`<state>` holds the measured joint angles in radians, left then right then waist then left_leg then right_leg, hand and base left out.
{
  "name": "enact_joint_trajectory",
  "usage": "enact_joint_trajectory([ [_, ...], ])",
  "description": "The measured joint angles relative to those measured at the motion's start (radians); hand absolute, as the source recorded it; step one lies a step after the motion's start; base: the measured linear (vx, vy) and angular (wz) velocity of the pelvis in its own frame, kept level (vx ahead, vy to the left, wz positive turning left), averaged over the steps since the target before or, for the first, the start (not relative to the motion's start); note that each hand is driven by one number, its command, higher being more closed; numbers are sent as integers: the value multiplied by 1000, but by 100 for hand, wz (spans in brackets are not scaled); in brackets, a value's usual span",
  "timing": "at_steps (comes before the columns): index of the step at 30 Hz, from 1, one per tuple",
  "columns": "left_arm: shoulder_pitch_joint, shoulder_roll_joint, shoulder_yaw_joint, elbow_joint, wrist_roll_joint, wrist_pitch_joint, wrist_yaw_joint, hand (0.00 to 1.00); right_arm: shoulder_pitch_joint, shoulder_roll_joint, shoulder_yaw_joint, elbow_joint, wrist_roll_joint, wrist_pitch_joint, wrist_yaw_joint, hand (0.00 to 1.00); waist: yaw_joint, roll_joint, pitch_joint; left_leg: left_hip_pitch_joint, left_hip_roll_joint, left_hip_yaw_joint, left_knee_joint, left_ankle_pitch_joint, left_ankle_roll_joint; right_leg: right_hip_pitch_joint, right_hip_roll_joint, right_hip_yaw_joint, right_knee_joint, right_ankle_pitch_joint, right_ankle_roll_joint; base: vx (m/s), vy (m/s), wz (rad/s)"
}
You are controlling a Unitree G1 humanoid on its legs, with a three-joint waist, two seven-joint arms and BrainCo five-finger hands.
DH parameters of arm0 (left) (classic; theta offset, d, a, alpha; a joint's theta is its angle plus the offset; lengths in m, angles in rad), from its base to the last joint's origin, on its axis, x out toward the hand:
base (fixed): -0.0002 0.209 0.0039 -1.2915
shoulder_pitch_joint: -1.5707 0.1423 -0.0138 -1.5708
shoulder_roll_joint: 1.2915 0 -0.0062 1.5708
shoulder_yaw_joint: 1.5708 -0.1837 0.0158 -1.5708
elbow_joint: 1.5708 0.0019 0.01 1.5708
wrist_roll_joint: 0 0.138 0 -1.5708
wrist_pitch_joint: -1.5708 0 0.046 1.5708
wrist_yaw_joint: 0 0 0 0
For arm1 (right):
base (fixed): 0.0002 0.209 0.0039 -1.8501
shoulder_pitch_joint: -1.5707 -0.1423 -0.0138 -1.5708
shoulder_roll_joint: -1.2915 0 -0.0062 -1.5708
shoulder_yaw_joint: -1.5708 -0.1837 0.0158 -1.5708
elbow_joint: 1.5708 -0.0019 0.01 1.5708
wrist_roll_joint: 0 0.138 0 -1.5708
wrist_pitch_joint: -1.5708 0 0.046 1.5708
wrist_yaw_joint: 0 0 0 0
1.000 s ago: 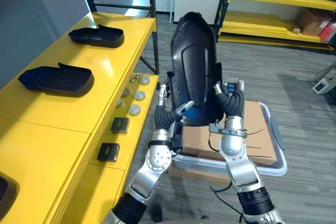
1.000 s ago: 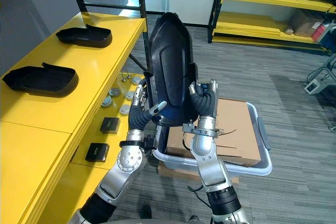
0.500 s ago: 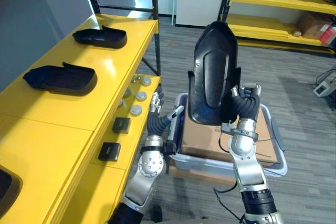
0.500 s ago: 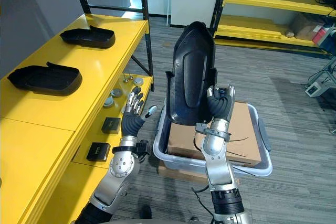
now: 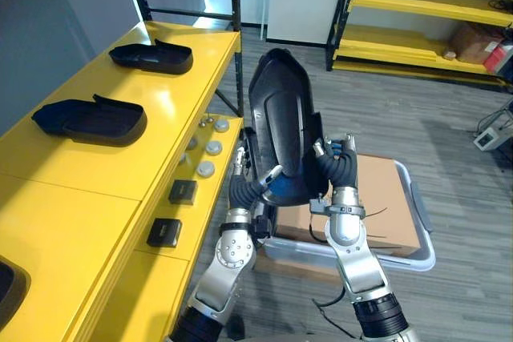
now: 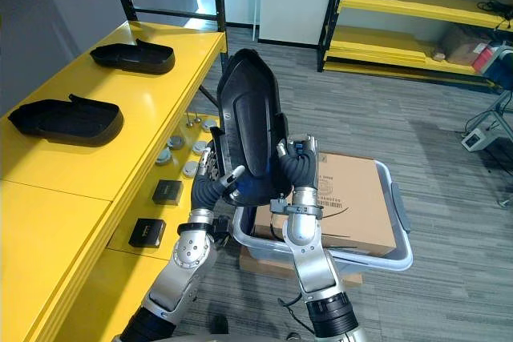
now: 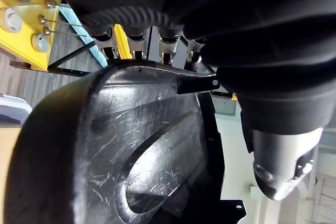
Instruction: Walk over and take plastic housings, then place them on the shelf
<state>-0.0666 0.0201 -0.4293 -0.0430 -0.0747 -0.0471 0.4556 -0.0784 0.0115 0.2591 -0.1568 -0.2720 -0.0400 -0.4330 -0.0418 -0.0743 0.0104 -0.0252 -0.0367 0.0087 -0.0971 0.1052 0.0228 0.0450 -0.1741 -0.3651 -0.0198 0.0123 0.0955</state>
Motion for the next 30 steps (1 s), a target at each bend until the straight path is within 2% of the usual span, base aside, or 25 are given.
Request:
enact_joint_trajectory([
  [4,-5,5,2,19,-8,0,7,100,1,-23,25,0,15,0,0,100,-3,0,0,0,1,14,0,0,0,-8,0,17,0,2,-3,-3,12,-12],
  [11,-13,45,0,46,-89,1,12,100,7,-79,83,-18,26,0,7,100,-4,-1,-1,-1,1,19,1,0,0,-13,1,25,1,3,-3,1,3,-1],
  [14,-14,45,0,57,-120,0,8,100,6,-83,103,-40,25,-21,21,100,-4,-1,-3,-1,1,19,1,0,0,-13,0,25,0,3,-3,0,0,0],
  [19,-14,46,0,57,-162,0,8,100,6,-90,104,-45,-7,-32,24,100,-3,-1,-24,-3,1,18,1,0,0,-14,0,23,1,3,-3,0,0,0],
  [20,-14,46,0,57,-176,0,8,100,6,-93,105,-45,-13,-32,25,0,-3,-1,-25,-3,1,18,1,0,0,-14,0,23,2,3,-3,0,0,0],
  [26,-14,45,0,56,-215,0,-11,100,-5,-103,103,-46,-3,-68,42,0,-3,-1,-29,-3,1,18,0,0,0,-14,0,27,9,3,-3,0,0,0],
  [28,-14,45,5,53,-214,0,-15,100,-12,-119,102,-48,20,-75,57,0,-2,-1,-29,-3,1,18,0,0,0,-14,-1,27,10,3,-3,0,0,0],
  [30,-14,45,15,42,-192,0,-19,100,-26,-171,98,-72,50,-88,96,0,-1,-1,-29,-3,1,18,1,0,0,-14,-1,27,12,3,-3,0,0,0],
])
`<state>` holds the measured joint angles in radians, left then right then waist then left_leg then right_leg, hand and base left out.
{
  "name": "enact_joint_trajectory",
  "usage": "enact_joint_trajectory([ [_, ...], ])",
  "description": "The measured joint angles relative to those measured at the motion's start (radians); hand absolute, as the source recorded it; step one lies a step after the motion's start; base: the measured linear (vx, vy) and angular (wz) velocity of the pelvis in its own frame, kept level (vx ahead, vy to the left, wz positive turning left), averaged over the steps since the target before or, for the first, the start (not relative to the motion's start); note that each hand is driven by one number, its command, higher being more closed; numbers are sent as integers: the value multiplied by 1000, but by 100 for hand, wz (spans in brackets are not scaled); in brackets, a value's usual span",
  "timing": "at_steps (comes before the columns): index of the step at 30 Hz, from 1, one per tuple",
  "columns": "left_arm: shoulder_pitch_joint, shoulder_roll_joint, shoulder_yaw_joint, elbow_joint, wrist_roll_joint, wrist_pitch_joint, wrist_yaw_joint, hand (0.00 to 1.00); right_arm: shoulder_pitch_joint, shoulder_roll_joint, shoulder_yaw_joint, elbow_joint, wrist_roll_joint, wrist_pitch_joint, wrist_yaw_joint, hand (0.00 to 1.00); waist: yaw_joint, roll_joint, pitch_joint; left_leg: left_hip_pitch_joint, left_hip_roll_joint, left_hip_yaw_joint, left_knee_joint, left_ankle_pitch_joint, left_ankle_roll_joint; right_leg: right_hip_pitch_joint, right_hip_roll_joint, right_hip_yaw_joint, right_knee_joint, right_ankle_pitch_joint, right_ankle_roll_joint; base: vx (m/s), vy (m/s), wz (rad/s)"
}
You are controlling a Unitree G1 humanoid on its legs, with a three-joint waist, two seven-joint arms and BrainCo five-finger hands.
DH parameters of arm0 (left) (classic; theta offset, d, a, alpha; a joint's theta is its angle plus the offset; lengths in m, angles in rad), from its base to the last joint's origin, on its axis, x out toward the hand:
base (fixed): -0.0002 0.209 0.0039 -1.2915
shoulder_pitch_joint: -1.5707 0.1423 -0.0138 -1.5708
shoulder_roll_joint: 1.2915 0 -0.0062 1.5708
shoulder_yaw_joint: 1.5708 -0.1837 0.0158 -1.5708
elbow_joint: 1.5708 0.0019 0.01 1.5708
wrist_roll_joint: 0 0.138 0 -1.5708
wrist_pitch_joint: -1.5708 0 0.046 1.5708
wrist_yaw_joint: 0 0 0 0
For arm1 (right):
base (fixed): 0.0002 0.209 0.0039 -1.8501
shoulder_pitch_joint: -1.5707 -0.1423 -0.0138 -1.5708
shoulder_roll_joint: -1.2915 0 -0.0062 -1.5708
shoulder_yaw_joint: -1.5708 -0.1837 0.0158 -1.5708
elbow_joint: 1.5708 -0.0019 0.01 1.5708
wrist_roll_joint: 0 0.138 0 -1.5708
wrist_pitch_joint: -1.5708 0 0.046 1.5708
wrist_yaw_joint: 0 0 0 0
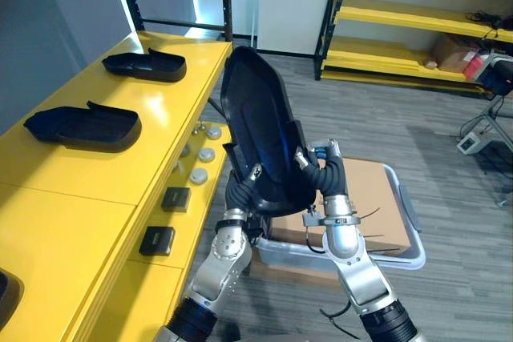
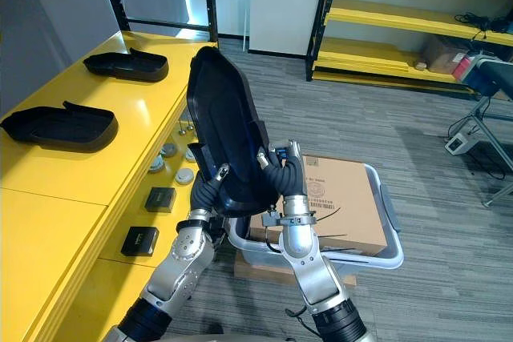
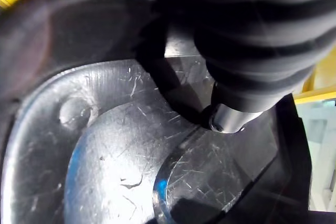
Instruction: Walk over and take plastic housings, then place them on the shelf
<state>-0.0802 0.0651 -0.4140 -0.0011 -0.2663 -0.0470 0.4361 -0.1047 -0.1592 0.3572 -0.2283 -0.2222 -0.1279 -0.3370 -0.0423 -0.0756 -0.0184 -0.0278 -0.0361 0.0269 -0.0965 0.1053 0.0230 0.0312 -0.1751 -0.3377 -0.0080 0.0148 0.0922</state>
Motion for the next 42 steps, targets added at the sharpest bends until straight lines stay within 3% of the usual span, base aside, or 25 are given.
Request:
enact_joint_trajectory([
  [5,0,-2,34,-66,92,0,-27,100,-52,-101,-55,-120,96,-55,87,0,0,0,0,3,0,1,0,0,0,1,0,1,3,0,0,0,0,0],
  [8,5,-3,56,-93,137,-1,-47,100,-97,-114,-202,-193,165,-106,102,0,0,1,0,10,0,2,0,0,0,0,0,2,4,-2,-1,0,0,0],
  [9,25,-5,73,-112,161,-1,-48,100,-114,-109,-323,-208,208,-136,98,0,-4,1,0,10,0,3,-1,0,0,0,0,3,5,-2,-1,0,0,0],
  [13,113,-11,150,-172,166,-8,-43,100,-88,-59,-645,-215,333,-186,32,0,-23,4,0,10,1,3,-6,-1,0,0,0,1,4,-3,0,0,0,0],
  [15,148,-18,191,-196,166,-8,-43,100,-42,-36,-752,-173,396,-220,-4,0,-31,6,-1,9,1,2,-6,-1,0,0,0,-1,4,-3,0,0,0,0],
  [17,170,-26,225,-214,166,-9,-42,100,26,-29,-826,-95,452,-226,-39,0,-33,11,-2,8,1,2,-6,-1,-1,0,0,-5,3,-3,0,0,0,0],
  [22,253,-26,283,-310,166,-49,-42,100,193,-27,-862,296,470,-163,-46,0,-54,33,-5,3,2,0,-6,-6,-6,-1,0,-9,-2,-3,0,0,0,0],
  [24,276,-32,294,-337,167,-74,-45,100,238,-26,-879,549,521,-109,1,0,-53,51,-1,-3,1,-9,-6,-11,-10,-1,0,-14,-5,-4,1,0,0,9],
  [29,320,-35,299,-358,167,-95,-90,100,285,3,-877,982,565,-35,129,0,-45,67,4,-6,4,-30,0,-11,-10,16,6,-32,-12,-1,7,32,-7,11],
  [33,364,-38,288,-383,162,-94,-133,100,328,62,-844,1158,545,4,211,0,-25,64,12,6,6,-40,-2,-18,-12,42,9,-43,-9,-17,2,16,-16,8],
  [37,411,-45,283,-428,162,-94,-153,100,340,99,-744,1205,516,26,233,0,-5,51,39,6,2,-93,1,-17,-15,54,4,-92,31,-53,13,-4,-18,42],
  [40,411,-57,241,-450,162,-94,-154,100,328,134,-660,1190,486,23,235,0,24,44,84,-94,-31,-205,69,-23,-8,56,-21,-271,97,-90,21,-35,-26,154],
  [41,411,-60,237,-457,162,-94,-154,100,328,139,-653,1185,485,21,234,0,29,43,90,-113,-26,-176,77,-34,7,60,-31,-311,100,-93,22,-34,18,195],
  [42,411,-70,229,-475,161,-94,-153,100,310,154,-650,1171,481,21,235,0,36,42,107,-138,-4,-66,91,-55,38,79,-40,-388,100,-94,24,-25,41,193],
])
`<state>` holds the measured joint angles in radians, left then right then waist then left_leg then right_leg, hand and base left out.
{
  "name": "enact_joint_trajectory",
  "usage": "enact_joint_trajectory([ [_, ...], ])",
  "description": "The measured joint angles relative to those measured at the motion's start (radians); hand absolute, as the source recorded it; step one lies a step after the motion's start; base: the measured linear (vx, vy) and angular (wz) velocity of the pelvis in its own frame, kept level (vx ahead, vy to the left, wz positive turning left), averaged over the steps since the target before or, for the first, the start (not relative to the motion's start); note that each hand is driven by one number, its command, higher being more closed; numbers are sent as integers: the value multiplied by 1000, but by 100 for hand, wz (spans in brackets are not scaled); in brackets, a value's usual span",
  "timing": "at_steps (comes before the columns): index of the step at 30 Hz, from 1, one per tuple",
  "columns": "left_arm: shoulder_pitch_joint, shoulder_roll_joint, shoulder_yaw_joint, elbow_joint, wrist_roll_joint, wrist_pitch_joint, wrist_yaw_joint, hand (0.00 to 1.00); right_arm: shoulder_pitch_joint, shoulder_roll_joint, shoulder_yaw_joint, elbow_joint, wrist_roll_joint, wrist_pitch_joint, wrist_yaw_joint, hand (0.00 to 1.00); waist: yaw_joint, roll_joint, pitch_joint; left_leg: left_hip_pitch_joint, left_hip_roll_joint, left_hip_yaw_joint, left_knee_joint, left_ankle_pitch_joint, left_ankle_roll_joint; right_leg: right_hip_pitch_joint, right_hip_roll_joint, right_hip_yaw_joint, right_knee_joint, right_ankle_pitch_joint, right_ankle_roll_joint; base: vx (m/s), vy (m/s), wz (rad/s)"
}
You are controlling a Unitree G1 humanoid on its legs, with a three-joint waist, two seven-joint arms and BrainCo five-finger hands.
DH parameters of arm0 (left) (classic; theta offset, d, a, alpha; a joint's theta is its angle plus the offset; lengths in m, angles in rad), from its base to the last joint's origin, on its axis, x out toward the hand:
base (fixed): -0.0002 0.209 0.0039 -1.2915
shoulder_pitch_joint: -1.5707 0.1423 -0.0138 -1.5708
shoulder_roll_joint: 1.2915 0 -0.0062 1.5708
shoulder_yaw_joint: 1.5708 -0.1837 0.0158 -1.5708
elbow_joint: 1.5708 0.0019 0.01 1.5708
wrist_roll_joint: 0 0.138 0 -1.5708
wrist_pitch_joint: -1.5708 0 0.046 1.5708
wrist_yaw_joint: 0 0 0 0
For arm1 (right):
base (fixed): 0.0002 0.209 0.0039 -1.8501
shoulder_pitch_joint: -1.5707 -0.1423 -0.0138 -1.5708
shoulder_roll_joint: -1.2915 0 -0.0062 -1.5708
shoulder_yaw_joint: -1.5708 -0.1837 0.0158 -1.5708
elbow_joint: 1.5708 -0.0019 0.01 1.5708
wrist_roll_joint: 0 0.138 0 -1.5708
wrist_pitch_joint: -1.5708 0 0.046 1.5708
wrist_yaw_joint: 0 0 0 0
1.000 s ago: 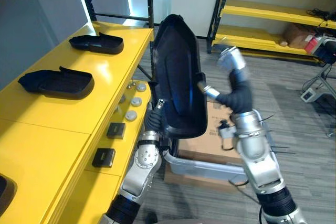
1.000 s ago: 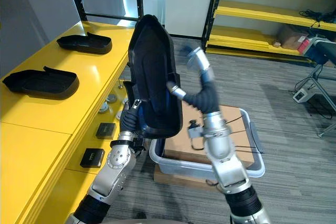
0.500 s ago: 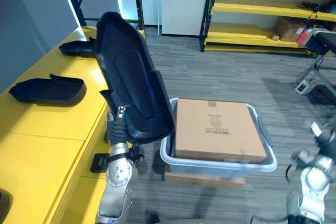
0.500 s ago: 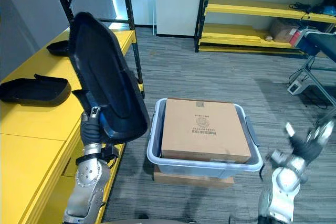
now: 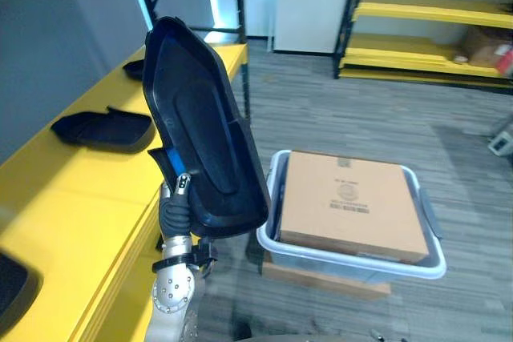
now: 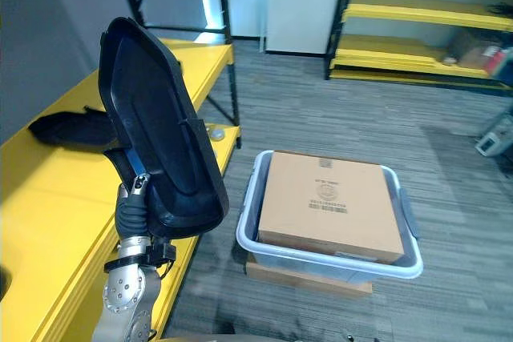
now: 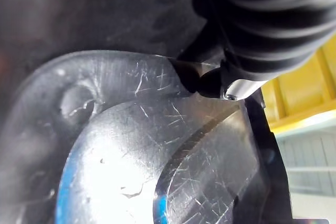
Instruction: Walk over and take plastic housings, then place them on the shelf
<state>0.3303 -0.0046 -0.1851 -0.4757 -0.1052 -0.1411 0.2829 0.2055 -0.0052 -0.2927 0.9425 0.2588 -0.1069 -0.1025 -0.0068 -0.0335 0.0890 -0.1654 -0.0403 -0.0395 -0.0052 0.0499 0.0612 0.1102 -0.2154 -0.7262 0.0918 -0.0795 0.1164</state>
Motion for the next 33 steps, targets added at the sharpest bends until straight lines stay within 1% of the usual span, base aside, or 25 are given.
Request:
enact_joint_trajectory([
  [1,0,-10,-1,-5,0,-1,0,100,-9,0,27,-18,-11,0,0,0,6,-6,11,-37,43,172,45,-9,12,14,-10,-75,6,-6,8,-2,47,188],
  [2,0,-15,-6,-5,-1,0,0,100,-13,-3,33,-26,-22,-1,0,0,15,4,12,-48,72,271,71,-13,18,27,-13,-107,15,-10,10,68,78,178],
  [3,-2,-21,-14,-5,-2,0,2,100,-18,-3,53,-30,-40,0,1,0,18,2,17,-44,117,455,121,-31,29,56,-20,-171,33,-21,25,102,81,134],
  [4,-3,-21,-18,-5,-3,-2,2,100,-21,-3,70,-30,-47,1,1,0,22,-4,15,-39,133,523,138,-48,36,70,-30,-199,38,-24,29,156,96,160],
  [5,-12,-19,-26,-5,-8,-6,2,100,-28,-1,107,-47,-61,5,1,0,23,-8,14,-35,155,638,171,-73,38,90,-46,-252,51,-25,31,165,110,134],
  [7,-38,-11,-38,-5,-23,-11,2,100,-63,7,129,-67,-70,6,1,0,33,-11,13,-46,129,638,193,-86,41,106,-73,-291,68,-25,31,189,184,104],
  [8,-75,-12,-68,-4,-44,-13,-1,100,-99,16,136,-65,-75,8,1,0,34,-16,10,-46,86,599,198,-114,52,128,-104,-314,82,-25,31,145,199,69],
  [10,-100,-13,-93,-3,-48,-18,-6,100,-117,23,136,-62,-82,12,0,0,42,-14,9,-45,62,578,201,-143,52,135,-140,-327,134,-25,30,107,155,58],
  [11,-123,-11,-110,-2,-49,-20,-19,100,-132,21,136,-62,-94,23,0,0,48,-9,7,-41,42,553,206,-153,61,129,-193,-320,238,-23,8,207,231,72],
  [12,-147,-5,-137,5,-47,-20,-23,100,-139,19,136,-62,-105,33,0,0,42,-7,7,-27,23,508,215,-166,79,111,-241,-268,357,-5,-70,269,264,81],
  [13,-158,0,-148,11,-41,-21,-22,100,-138,17,136,-61,-107,36,-1,0,38,-3,7,-17,19,481,214,-172,83,96,-253,-207,419,-17,-94,261,175,100],
  [14,-178,12,-158,26,-37,-29,-20,100,-145,19,138,-57,-114,38,0,0,21,-2,7,-4,20,436,210,-176,80,25,-217,-31,497,-95,-83,259,118,96],
  [15,-193,15,-148,53,-31,-36,-15,100,-153,14,147,-57,-114,37,0,0,19,-1,8,22,19,411,191,-170,76,-39,-171,109,517,-157,-71,250,99,88],
  [16,-196,15,-141,67,-29,-37,-11,100,-158,11,150,-57,-114,37,-1,0,20,-1,8,38,17,397,183,-168,75,-63,-151,150,512,-178,-70,249,79,73],
  [17,-196,17,-129,90,-21,-39,1,100,-157,6,154,-57,-115,36,-1,0,17,1,9,60,12,361,174,-167,74,-105,-112,216,478,-207,-72,264,47,88],
  [18,-197,19,-128,106,-7,-39,7,100,-157,2,154,-58,-114,35,-2,0,3,3,9,70,5,310,172,-166,73,-147,-63,305,435,-229,-68,249,29,122],
  [20,-200,19,-132,125,5,-39,8,100,-154,-3,155,-58,-114,35,-2,0,-15,5,11,80,-6,239,174,-162,66,-198,-6,435,399,-244,-54,175,-21,133],
  [21,-201,20,-134,142,12,-39,10,100,-145,-4,154,-58,-113,35,-3,0,-26,5,11,94,-13,192,175,-158,52,-222,28,526,371,-239,-45,192,-62,157],
  [22,-201,24,-136,159,21,-39,17,100,-128,-2,155,-64,-113,34,-6,0,-30,0,10,111,-24,154,177,-161,42,-225,41,561,323,-213,-25,189,-65,150],
  [23,-200,28,-136,163,23,-39,20,100,-118,1,156,-64,-113,32,-5,0,-28,-11,6,119,-36,141,177,-162,37,-227,38,561,297,-170,-28,185,-94,118],
  [24,-200,34,-134,166,28,-39,27,100,-106,8,157,-64,-112,30,-3,0,-19,-36,-2,129,-57,126,177,-168,27,-237,21,564,263,-81,-44,170,-130,79],
  [25,-187,24,-134,179,30,-39,28,100,-94,3,159,-65,-112,28,-1,0,2,-20,-11,138,-44,120,181,-172,10,-218,22,551,250,-93,-35,154,-142,51],
  [27,-175,22,-134,176,31,-42,28,100,-92,1,180,-68,-113,25,1,0,25,-3,-21,136,-12,124,181,-180,-13,-184,56,542,182,-82,-46,95,-164,-1],
  [30,-170,18,-136,177,31,-42,21,100,-81,2,190,-69,-113,25,7,0,22,-2,-21,144,37,134,167,-179,-55,-143,113,535,93,-34,-81,38,-181,-17],
  [33,-147,14,-137,180,31,-40,6,100,-45,1,189,-95,-113,24,11,0,19,-11,-24,162,58,142,135,-165,-77,-121,137,535,57,-20,-96,8,-128,-9],
])
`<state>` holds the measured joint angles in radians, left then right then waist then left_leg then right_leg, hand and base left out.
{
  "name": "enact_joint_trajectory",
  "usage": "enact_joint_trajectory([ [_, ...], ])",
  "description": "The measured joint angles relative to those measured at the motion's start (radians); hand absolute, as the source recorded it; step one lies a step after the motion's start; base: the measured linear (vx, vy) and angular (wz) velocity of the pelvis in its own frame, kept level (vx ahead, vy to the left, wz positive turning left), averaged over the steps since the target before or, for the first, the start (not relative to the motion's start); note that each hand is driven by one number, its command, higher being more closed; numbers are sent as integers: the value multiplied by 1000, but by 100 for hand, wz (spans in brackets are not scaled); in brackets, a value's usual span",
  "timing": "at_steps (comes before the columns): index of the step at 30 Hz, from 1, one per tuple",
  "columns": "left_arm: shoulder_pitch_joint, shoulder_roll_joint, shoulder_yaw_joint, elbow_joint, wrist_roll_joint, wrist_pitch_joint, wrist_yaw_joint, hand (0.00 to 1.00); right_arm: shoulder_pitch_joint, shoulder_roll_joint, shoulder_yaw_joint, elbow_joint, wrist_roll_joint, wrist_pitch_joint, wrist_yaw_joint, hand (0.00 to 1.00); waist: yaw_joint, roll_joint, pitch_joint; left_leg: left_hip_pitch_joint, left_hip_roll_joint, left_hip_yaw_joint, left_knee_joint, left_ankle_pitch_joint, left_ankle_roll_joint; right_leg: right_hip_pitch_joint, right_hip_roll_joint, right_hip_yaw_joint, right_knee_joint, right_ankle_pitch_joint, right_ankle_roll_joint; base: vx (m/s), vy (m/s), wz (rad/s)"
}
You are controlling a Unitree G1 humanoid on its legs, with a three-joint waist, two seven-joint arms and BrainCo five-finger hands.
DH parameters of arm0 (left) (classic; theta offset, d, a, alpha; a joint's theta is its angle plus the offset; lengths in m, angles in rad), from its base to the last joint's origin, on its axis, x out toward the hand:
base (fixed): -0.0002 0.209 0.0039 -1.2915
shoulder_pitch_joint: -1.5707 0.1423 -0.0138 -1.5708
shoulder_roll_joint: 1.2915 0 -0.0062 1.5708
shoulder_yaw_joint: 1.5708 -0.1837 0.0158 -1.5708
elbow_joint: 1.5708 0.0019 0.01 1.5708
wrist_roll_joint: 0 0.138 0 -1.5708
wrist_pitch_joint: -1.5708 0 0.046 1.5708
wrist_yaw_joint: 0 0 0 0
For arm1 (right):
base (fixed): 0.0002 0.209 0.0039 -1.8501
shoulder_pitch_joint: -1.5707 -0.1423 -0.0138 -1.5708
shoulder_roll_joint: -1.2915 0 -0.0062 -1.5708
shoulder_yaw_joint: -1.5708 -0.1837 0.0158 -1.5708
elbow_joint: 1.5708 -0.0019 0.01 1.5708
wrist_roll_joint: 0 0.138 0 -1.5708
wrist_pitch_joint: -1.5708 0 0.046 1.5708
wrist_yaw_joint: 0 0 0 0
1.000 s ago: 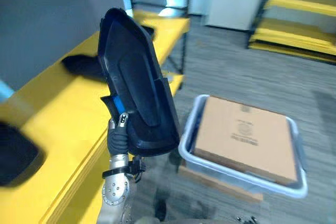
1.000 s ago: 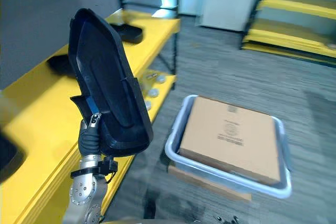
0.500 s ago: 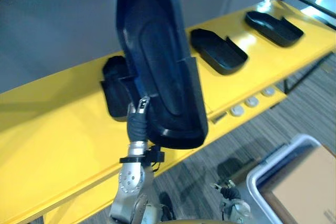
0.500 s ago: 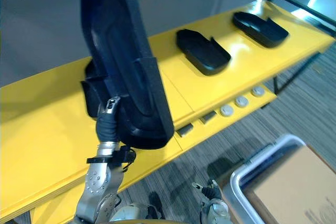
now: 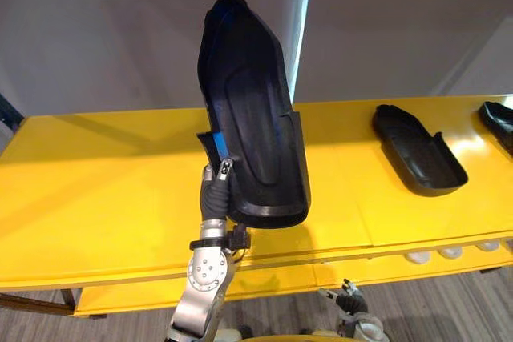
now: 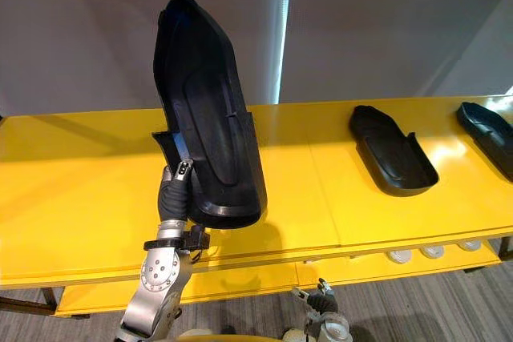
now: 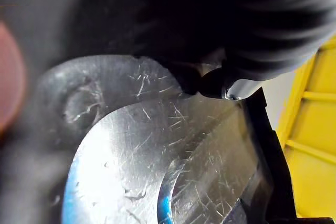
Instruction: Walk over and take plastic housings, then place them on the shelf
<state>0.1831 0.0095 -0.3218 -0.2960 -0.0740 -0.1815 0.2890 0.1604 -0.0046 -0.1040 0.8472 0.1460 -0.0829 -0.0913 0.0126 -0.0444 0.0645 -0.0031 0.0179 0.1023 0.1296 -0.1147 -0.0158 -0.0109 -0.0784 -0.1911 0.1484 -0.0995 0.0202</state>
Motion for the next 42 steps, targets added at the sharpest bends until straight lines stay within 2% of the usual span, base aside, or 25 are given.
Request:
enact_joint_trajectory([
  [5,12,-7,19,0,0,3,-5,100,44,2,-5,-6,1,-3,-1,0,-4,-4,4,-46,-1,-52,43,4,-14,20,-5,-73,-13,2,-2,-39,-46,43],
  [6,12,-11,32,-2,0,3,-3,100,43,7,-4,1,1,-7,-2,0,-3,-1,11,-85,29,21,85,-38,-14,16,-8,-110,-9,2,-2,-99,3,71],
  [9,13,-10,61,-2,0,2,2,100,11,-5,-4,32,0,-12,-3,0,-2,-6,20,-154,106,182,195,-58,15,-20,-40,-152,15,-3,-1,-98,97,55],
  [10,13,-6,82,-2,0,2,4,100,-14,-7,-5,63,0,-11,-8,0,-3,-9,24,-195,138,186,302,-78,44,-40,-67,-153,41,-14,5,-77,198,41],
  [11,14,-7,89,-1,-1,3,4,100,-23,-9,-4,78,0,-11,-11,0,-6,-13,26,-210,157,180,355,-89,46,-47,-84,-153,52,-16,11,-56,272,26],
  [13,18,-5,101,0,-6,1,17,100,-29,-16,-3,103,2,-8,-14,0,-29,-13,28,-219,236,104,437,-118,8,-45,-149,-154,79,-17,62,-24,365,28],
  [14,17,-8,101,0,-8,0,20,100,-39,-21,-1,104,-1,-8,-14,0,-38,-9,26,-217,252,74,425,-117,2,-46,-161,-154,79,-9,79,9,573,27],
  [15,13,-20,97,1,-17,-1,22,100,-44,-34,3,115,-1,-8,-15,0,-56,9,22,-202,268,-15,333,-80,-43,-50,-191,-153,74,16,133,11,538,13],
  [16,13,-30,93,2,-21,-1,22,100,-46,-44,3,116,-1,-8,-15,0,-55,32,10,-178,256,-60,279,-112,-156,-60,-204,-152,66,33,166,14,555,8],
  [17,13,-30,93,2,-21,-1,22,100,-46,-44,3,116,-1,-8,-15,0,-55,32,10,-178,256,-60,279,-112,-156,-60,-204,-152,66,33,166,50,542,-15],
  [18,8,-1,106,13,-36,-1,29,100,-53,-14,2,140,-5,-6,-10,0,-51,-14,14,-200,183,-19,321,-146,-127,-56,-264,-123,8,109,170,63,513,-13],
  [19,8,11,118,17,-40,-1,33,100,-57,-5,4,146,-13,-6,-9,0,-52,-28,11,-214,168,-15,349,-154,-114,-54,-277,-121,-8,136,166,47,595,-22],
  [20,7,21,139,19,-41,0,45,100,-69,-2,4,157,-32,-4,-5,0,-51,-33,12,-234,154,5,392,-174,-92,-62,-292,-108,-21,204,142,-8,383,-26],
  [21,8,30,148,20,-41,-1,52,100,-78,-7,5,159,-43,-2,-5,0,-44,-24,16,-229,153,39,396,-188,-72,-82,-295,-114,-16,268,60,-49,472,-43],
  [22,8,35,151,19,-41,-1,53,100,-86,-11,8,159,-47,0,-5,0,-36,-18,17,-216,153,61,379,-190,-60,-106,-297,-122,10,275,5,-61,431,-60],
  [23,9,41,157,26,-40,-3,57,100,-98,-15,24,156,-61,2,-4,0,-33,-15,21,-187,146,93,340,-176,-35,-162,-289,-117,155,187,-27,-64,424,-50],
  [24,10,41,156,40,-35,-2,61,100,-98,-19,37,150,-70,1,0,0,-41,-11,24,-151,131,102,297,-161,-15,-182,-235,-84,266,72,24,-51,277,-36],
  [25,13,40,155,43,-32,-2,62,100,-98,-21,46,148,-70,-1,0,0,-45,-9,25,-134,124,108,279,-153,-9,-183,-195,-65,303,27,37,-46,181,-16],
  [26,15,37,151,43,-27,-3,62,100,-98,-22,53,146,-70,-6,4,0,-51,-6,24,-115,109,119,245,-137,0,-182,-121,-37,333,-53,46,-68,134,-10],
  [27,10,29,144,43,-16,-3,61,100,-98,-24,65,144,-70,-12,5,0,-54,-2,26,-113,92,121,225,-123,5,-178,-53,-22,313,-103,43,-64,104,-2],
  [28,11,23,134,43,-5,-2,61,100,-94,-26,67,143,-69,-16,5,0,-53,-1,28,-116,75,120,215,-114,6,-155,-20,-11,259,-126,17,-54,48,10],
  [30,17,-6,113,43,12,4,61,100,-75,-43,63,109,-67,-19,4,0,-55,26,43,-111,65,91,193,-96,4,-130,22,49,206,-111,-5,-44,13,19],
  [34,18,-10,108,42,48,5,60,100,-38,-31,51,58,-56,-17,6,0,-50,21,41,-69,53,69,106,-36,-13,-109,23,52,182,-102,-18,-26,-44,21],
  [39,32,-19,121,29,62,5,39,100,7,-13,39,28,-33,-18,5,0,-40,12,11,-45,84,77,38,-16,-36,-58,59,29,84,-61,-37,-32,-79,4],
  [42,35,-26,137,31,101,24,36,100,28,0,29,21,-33,-18,5,0,-29,7,-10,-14,90,94,8,-9,-42,-21,74,40,33,-38,-39,51,-15,-14],
])
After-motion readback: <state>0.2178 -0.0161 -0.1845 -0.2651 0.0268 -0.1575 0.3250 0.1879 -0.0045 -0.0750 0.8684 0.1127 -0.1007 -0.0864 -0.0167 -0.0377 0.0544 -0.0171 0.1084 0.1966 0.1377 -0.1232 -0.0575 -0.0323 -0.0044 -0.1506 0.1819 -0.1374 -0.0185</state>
